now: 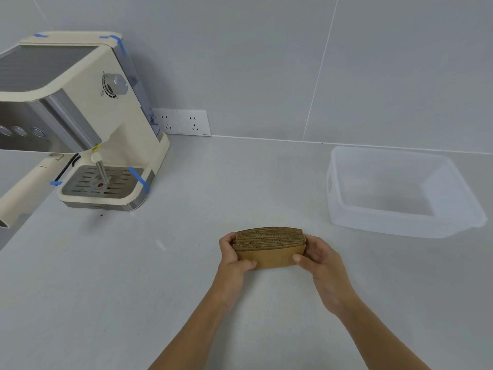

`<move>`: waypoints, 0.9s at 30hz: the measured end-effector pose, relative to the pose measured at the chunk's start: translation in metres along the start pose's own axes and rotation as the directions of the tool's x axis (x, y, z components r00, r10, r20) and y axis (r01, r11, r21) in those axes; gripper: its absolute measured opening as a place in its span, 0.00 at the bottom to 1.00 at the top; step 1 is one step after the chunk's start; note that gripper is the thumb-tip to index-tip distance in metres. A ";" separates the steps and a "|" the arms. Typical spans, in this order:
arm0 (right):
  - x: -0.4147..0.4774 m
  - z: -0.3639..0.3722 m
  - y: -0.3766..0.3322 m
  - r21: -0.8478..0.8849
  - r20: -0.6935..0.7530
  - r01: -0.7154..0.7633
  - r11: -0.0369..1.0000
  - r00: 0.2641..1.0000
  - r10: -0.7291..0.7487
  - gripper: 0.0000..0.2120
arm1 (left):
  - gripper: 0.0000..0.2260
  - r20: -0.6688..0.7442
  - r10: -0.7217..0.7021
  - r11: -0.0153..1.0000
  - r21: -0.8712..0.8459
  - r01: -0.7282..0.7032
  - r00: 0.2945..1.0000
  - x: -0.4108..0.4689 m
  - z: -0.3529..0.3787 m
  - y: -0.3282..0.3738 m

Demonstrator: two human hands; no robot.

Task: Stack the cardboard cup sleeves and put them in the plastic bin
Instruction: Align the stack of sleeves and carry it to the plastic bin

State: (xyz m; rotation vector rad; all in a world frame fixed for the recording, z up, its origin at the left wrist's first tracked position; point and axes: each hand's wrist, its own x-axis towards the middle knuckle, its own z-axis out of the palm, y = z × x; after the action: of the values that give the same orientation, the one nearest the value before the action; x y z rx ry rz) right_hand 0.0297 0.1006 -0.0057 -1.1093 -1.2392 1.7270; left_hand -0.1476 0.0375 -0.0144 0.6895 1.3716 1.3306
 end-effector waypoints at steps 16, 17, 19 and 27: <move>-0.009 0.020 0.012 0.130 0.044 -0.036 0.991 0.999 0.030 0.17 | 0.07 -0.582 0.071 0.994 -0.027 -0.106 0.810 0.006 0.049 -0.002; -0.008 0.024 0.011 0.127 -0.001 -0.030 0.991 1.000 0.030 0.16 | 0.07 -0.586 0.069 0.994 -0.028 -0.105 0.808 0.006 0.049 -0.003; -0.004 0.033 0.012 0.077 -0.144 -0.008 0.997 0.989 0.019 0.16 | 0.07 -0.586 0.075 0.994 -0.019 -0.106 0.807 0.006 0.050 -0.003; 0.007 0.051 0.015 0.002 -0.377 0.088 0.996 0.923 -0.081 0.17 | 0.06 -0.545 0.163 0.987 0.081 -0.142 0.822 0.002 0.032 -0.002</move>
State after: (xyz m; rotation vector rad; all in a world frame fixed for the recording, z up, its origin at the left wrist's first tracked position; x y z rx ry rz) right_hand -0.0216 0.0854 -0.0136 -1.2849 -1.0107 1.3756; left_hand -0.1180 0.0499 -0.0110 0.4566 1.8317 1.7242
